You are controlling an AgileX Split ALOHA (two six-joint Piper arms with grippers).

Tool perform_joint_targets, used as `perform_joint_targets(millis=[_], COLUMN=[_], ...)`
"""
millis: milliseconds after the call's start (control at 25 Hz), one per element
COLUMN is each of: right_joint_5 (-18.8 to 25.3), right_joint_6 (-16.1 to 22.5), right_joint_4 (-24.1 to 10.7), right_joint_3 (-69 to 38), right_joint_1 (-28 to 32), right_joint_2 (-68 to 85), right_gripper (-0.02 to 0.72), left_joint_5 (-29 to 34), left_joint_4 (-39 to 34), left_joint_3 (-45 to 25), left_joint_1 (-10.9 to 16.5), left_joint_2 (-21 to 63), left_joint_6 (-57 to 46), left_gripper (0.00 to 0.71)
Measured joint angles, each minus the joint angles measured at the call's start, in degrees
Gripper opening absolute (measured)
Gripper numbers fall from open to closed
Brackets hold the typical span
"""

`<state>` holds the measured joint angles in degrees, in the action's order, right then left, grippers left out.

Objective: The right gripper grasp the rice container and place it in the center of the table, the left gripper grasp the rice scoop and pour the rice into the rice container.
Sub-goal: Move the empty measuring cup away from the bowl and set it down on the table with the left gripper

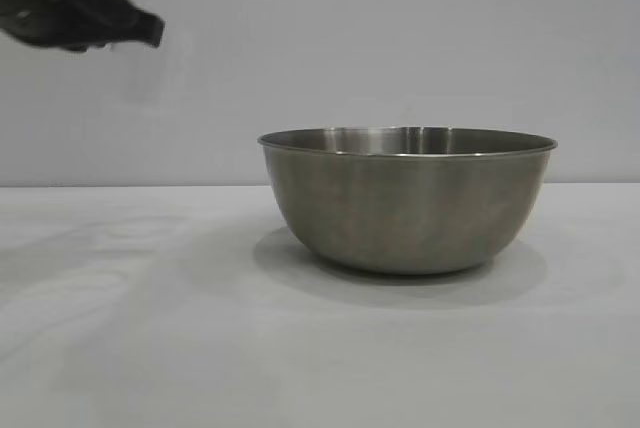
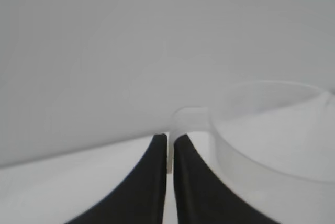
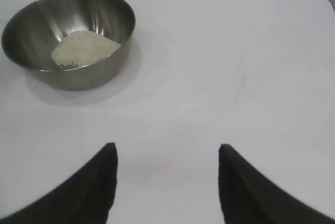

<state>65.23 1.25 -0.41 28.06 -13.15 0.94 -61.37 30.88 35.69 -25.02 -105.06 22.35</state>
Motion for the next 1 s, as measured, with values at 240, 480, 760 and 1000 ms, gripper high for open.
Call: perform_joint_targets(millis=[240, 480, 760, 1000], right_joint_5=[0.00, 0.00, 0.00, 0.00], right_joint_6=[0.00, 0.00, 0.00, 0.00], right_joint_4=[0.00, 0.00, 0.00, 0.00], right_joint_3=[0.00, 0.00, 0.00, 0.00], right_joint_1=[0.00, 0.00, 0.00, 0.00], right_joint_2=[0.00, 0.00, 0.00, 0.00], right_gripper=[0.396, 0.396, 0.396, 0.396], left_joint_5=[-3.62, -3.62, -3.72, -3.72], left_joint_4=[-1.56, -3.03, -3.33, -3.22], left_joint_3=[-8.53, -9.84, -9.94, -10.21], left_joint_1=[0.00, 0.00, 0.00, 0.00], left_joint_2=[-1.34, -6.50, -8.39, -8.53], left_joint_6=[-7.23, -10.96, -11.93, -12.99], left_gripper=[0.000, 0.000, 0.000, 0.000])
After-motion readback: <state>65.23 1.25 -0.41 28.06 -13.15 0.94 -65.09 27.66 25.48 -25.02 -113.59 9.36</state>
